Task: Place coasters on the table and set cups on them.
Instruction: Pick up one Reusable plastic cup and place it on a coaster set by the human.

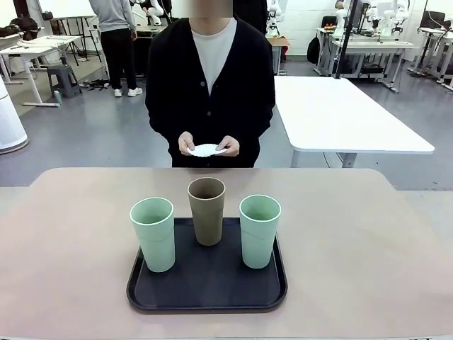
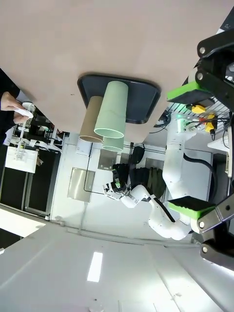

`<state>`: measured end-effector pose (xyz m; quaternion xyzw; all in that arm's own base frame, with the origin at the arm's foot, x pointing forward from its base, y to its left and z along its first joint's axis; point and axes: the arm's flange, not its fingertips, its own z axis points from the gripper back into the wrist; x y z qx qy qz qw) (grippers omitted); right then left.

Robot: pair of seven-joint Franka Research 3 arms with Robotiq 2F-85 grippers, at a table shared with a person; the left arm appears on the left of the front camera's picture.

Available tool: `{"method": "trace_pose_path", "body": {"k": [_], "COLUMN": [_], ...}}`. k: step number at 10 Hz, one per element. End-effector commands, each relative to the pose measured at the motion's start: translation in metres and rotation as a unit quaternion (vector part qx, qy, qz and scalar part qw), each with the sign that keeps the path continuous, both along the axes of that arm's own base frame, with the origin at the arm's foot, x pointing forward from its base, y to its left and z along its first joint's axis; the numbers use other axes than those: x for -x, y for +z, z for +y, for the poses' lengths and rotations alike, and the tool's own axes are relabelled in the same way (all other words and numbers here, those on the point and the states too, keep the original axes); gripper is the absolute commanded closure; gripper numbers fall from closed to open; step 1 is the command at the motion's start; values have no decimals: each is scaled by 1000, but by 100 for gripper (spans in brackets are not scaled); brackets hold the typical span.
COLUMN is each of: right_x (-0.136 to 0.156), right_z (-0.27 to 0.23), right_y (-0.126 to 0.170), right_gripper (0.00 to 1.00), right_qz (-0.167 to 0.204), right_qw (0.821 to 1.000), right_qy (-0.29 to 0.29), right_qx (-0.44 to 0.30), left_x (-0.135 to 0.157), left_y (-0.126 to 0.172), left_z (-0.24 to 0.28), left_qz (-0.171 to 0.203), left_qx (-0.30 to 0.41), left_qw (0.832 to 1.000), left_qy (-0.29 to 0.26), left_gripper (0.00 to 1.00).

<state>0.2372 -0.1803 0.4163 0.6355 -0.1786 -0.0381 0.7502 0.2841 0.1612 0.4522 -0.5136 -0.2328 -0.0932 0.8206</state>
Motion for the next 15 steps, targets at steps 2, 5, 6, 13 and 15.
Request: {"method": "trace_pose_path", "body": {"k": [2,5,6,13,15], "right_x": [0,0,0,0,0], "right_z": [0,0,0,0,0], "right_y": [0,0,0,0,0], "right_gripper": [0,0,0,0,0], "right_qz": [0,0,0,0,0], "right_qw": [1000,1000,1000,1000,1000], "right_qy": [0,0,0,0,0], "right_qx": [0,0,0,0,0], "left_x": [0,0,0,0,0], "left_y": [0,0,0,0,0], "left_z": [0,0,0,0,0], "left_qz": [0,0,0,0,0], "left_qx": [0,0,0,0,0], "left_qw": [1000,1000,1000,1000,1000], "left_qy": [0,0,0,0,0], "left_gripper": [0,0,0,0,0]}}
